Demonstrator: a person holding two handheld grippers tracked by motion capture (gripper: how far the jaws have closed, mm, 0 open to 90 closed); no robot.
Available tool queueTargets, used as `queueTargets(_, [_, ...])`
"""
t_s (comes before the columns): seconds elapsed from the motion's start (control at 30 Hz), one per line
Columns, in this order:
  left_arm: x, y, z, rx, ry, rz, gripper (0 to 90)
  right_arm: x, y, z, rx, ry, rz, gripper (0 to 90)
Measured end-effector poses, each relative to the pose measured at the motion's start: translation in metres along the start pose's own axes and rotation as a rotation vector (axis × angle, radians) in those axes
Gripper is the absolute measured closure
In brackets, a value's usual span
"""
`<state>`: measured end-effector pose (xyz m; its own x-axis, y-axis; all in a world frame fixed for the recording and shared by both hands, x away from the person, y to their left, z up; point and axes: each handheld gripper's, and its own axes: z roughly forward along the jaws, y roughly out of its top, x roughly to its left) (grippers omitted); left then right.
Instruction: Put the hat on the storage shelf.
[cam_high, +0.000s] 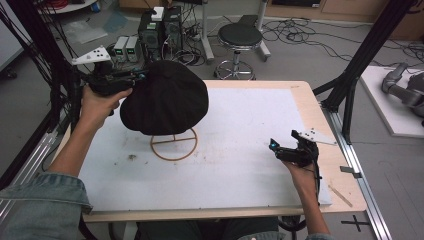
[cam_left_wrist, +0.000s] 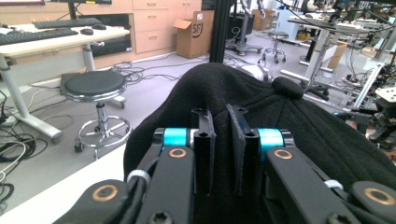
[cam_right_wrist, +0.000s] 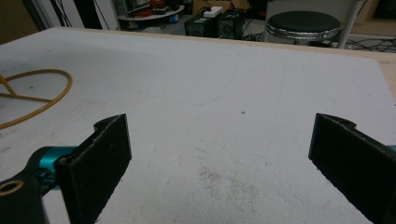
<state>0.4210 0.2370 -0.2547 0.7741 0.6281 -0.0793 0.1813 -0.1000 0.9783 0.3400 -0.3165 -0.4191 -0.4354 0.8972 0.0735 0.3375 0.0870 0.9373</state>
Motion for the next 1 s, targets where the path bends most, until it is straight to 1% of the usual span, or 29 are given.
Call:
queueTargets(0.2, [0.002,-0.005,0.001,0.002,0.004,-0.004,77.6,0.0,0.0,0.0,0.002,-0.001,0.003,5.4])
queueTargets(0.27, [0.002,-0.006,0.001,0.008,0.007,0.001,76.0,0.0,0.0,0.0,0.002,0.001,0.007,5.4])
queueTargets(0.53, [0.002,-0.009,0.002,0.012,0.034,0.015,68.9,0.0,0.0,0.0,0.004,0.001,0.013,5.4])
queueTargets(0.57, [0.002,-0.009,0.001,0.003,0.039,0.018,68.8,-0.001,0.0,0.0,0.002,0.001,0.008,5.4])
queueTargets(0.63, [0.001,-0.008,-0.002,-0.031,0.044,0.016,68.2,-0.001,0.001,0.0,0.0,0.002,0.012,5.4])
queueTargets(0.67, [0.001,-0.007,-0.004,-0.035,0.048,0.021,67.5,-0.001,0.001,0.001,-0.003,0.001,0.014,5.4])
queueTargets(0.77, [0.0,-0.006,-0.01,-0.047,0.065,0.025,63.9,-0.001,0.002,0.002,-0.005,0.004,0.015,5.4])
queueTargets(0.8, [0.0,-0.005,-0.013,-0.051,0.077,0.033,62.9,-0.001,0.002,0.003,-0.006,0.007,0.013,5.4])
queueTargets(0.87, [-0.002,-0.004,-0.018,-0.06,0.087,0.039,61.5,-0.001,0.003,0.004,-0.004,0.008,0.017,5.4])
queueTargets(0.93, [-0.004,-0.004,-0.023,-0.064,0.113,0.048,57.5,-0.001,0.003,0.005,-0.008,0.01,0.008,5.4])
queueTargets(1.0, [-0.006,-0.005,-0.028,-0.064,0.142,0.067,54.0,-0.001,0.004,0.005,-0.009,0.011,0.018,5.3])
